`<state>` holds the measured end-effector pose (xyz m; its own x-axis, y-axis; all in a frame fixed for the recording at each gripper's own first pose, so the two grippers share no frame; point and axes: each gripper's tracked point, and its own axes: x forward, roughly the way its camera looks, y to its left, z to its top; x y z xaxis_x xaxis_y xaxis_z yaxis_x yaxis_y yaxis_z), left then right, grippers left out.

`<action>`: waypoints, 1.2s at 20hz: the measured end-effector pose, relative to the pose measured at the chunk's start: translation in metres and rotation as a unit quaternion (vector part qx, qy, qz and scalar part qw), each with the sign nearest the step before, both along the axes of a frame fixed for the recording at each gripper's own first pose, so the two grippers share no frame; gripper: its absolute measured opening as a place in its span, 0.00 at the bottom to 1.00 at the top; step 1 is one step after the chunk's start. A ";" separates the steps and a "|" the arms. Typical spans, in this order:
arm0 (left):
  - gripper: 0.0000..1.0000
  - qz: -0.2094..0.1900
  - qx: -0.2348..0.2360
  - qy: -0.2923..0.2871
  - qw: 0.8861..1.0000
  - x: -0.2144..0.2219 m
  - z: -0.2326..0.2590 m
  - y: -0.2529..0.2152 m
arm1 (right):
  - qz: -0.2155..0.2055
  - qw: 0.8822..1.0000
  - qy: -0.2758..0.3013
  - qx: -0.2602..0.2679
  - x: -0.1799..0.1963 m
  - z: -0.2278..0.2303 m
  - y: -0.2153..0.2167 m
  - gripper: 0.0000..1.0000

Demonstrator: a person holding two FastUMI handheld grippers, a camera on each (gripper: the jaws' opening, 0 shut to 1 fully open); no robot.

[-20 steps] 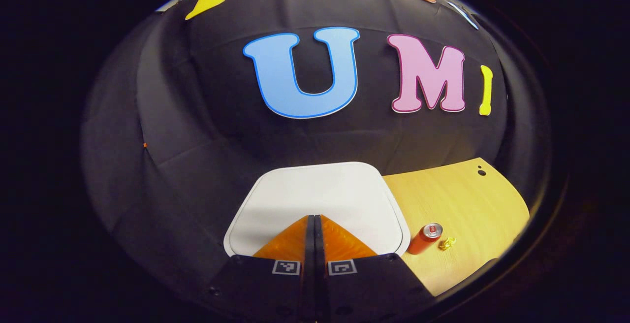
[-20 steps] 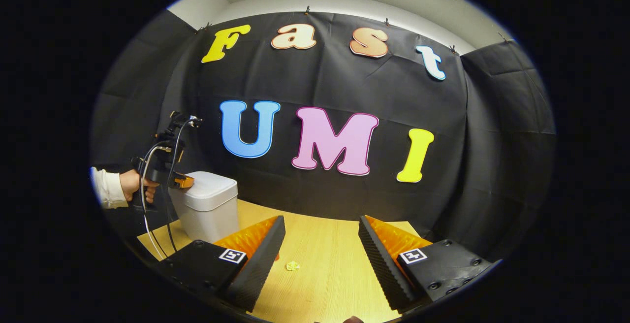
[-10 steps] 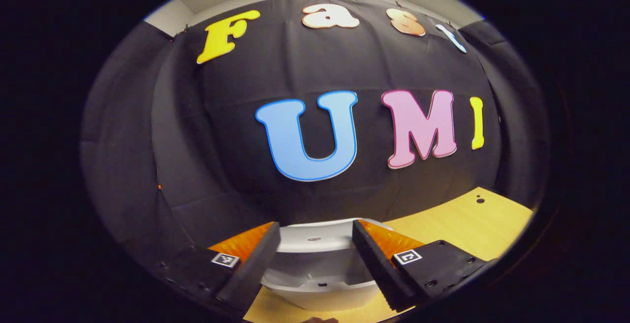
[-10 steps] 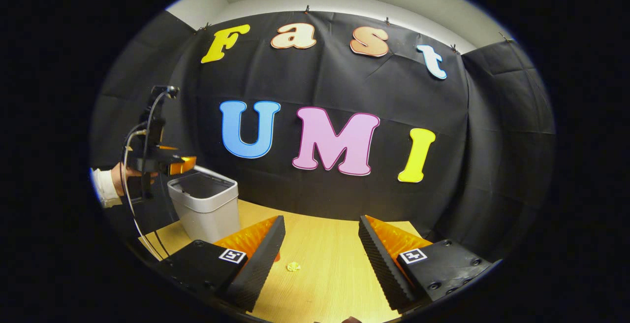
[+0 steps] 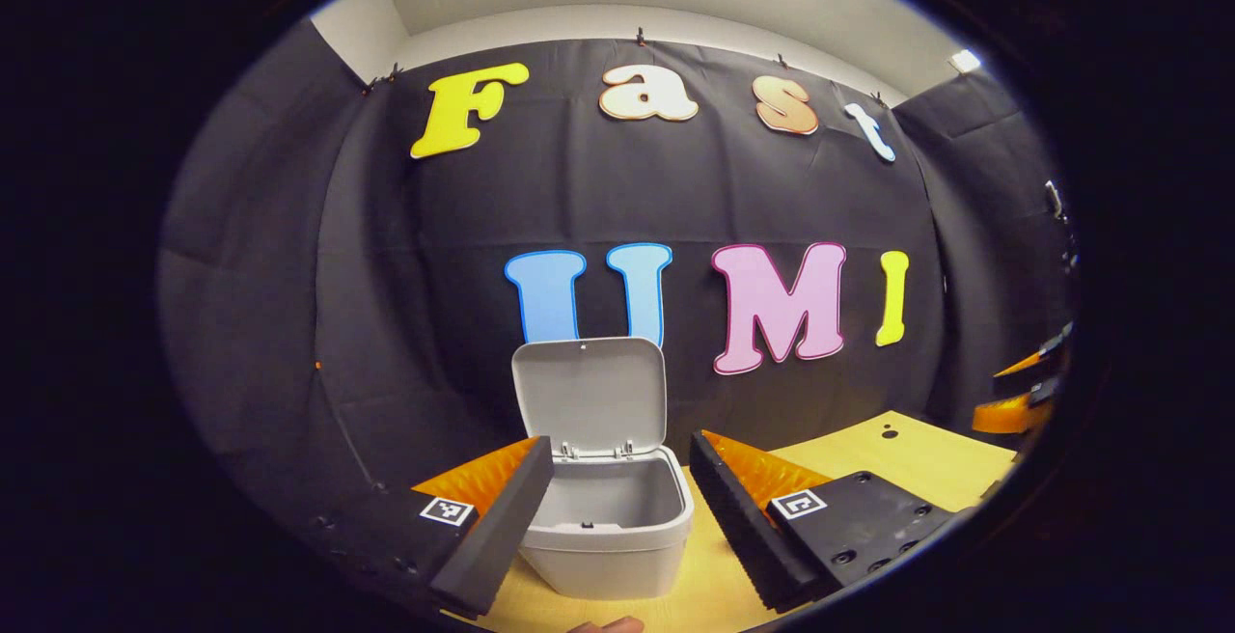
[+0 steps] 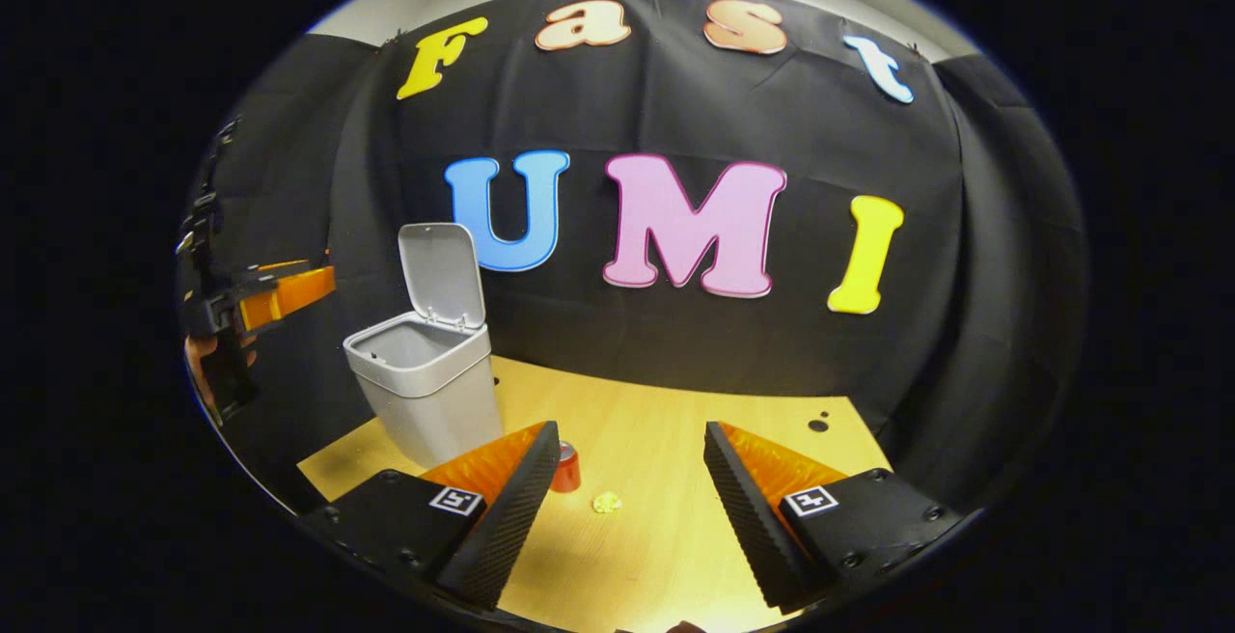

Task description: Press the lid of the desktop garbage bin to open it, pick up the crumpled paper on the desktop and throw it into the bin, then pick up the pop can on the desktop and drop it into the bin, and finally close the garbage bin lid.

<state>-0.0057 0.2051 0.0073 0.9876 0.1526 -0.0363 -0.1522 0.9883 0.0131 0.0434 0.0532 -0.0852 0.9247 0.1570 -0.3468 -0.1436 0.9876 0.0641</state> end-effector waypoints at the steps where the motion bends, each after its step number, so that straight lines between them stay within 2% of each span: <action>1: 0.96 0.004 0.000 0.001 1.000 -0.010 -0.001 -0.001 | 0.006 1.000 0.018 0.006 0.005 -0.009 0.004 0.96; 4: 0.96 0.026 0.000 -0.007 1.000 -0.049 0.001 -0.004 | 0.031 0.996 0.078 0.004 0.032 -0.055 0.012 0.97; 5: 0.96 0.038 -0.009 -0.010 0.999 -0.068 0.002 -0.004 | 0.040 0.992 0.117 -0.004 0.043 -0.082 0.015 0.97; 6: 0.96 0.050 -0.015 -0.007 0.999 -0.079 -0.001 -0.004 | 0.051 0.987 0.155 -0.009 0.053 -0.110 0.019 0.97; 11: 0.96 0.121 -0.036 0.008 0.992 -0.124 -0.012 -0.002 | 0.092 0.964 0.248 -0.038 0.080 -0.216 0.041 0.98; 13: 0.96 0.161 -0.033 0.025 0.986 -0.131 -0.013 0.003 | 0.109 0.947 0.293 -0.066 0.079 -0.264 0.045 0.98; 16: 0.97 0.209 -0.017 0.038 0.977 -0.156 -0.013 -0.002 | 0.123 0.938 0.312 -0.094 0.095 -0.312 0.050 0.98; 18: 0.97 0.243 -0.002 0.067 0.968 -0.159 -0.016 -0.013 | 0.141 0.930 0.330 -0.083 0.094 -0.339 0.062 0.98; 20: 0.98 0.270 -0.003 0.087 0.959 -0.155 -0.020 -0.020 | 0.156 0.928 0.328 -0.082 0.098 -0.353 0.065 0.97; 21: 0.97 0.281 -0.008 0.097 0.955 -0.152 -0.025 -0.025 | 0.160 0.928 0.325 -0.087 0.098 -0.357 0.063 1.00; 23: 0.97 0.299 -0.014 0.115 0.947 -0.146 -0.031 -0.036 | 0.171 0.926 0.327 -0.075 0.094 -0.362 0.061 0.34; 24: 0.97 0.306 -0.014 0.121 0.944 -0.142 -0.032 -0.041 | 0.176 0.929 0.320 -0.061 0.097 -0.354 0.061 0.29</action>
<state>-0.1473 0.1646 -0.0246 0.6764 0.6882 -0.2624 -0.6915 0.7161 0.0957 0.1405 0.1142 -0.4389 0.4216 0.3331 -0.8434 -0.4296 0.8925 0.1377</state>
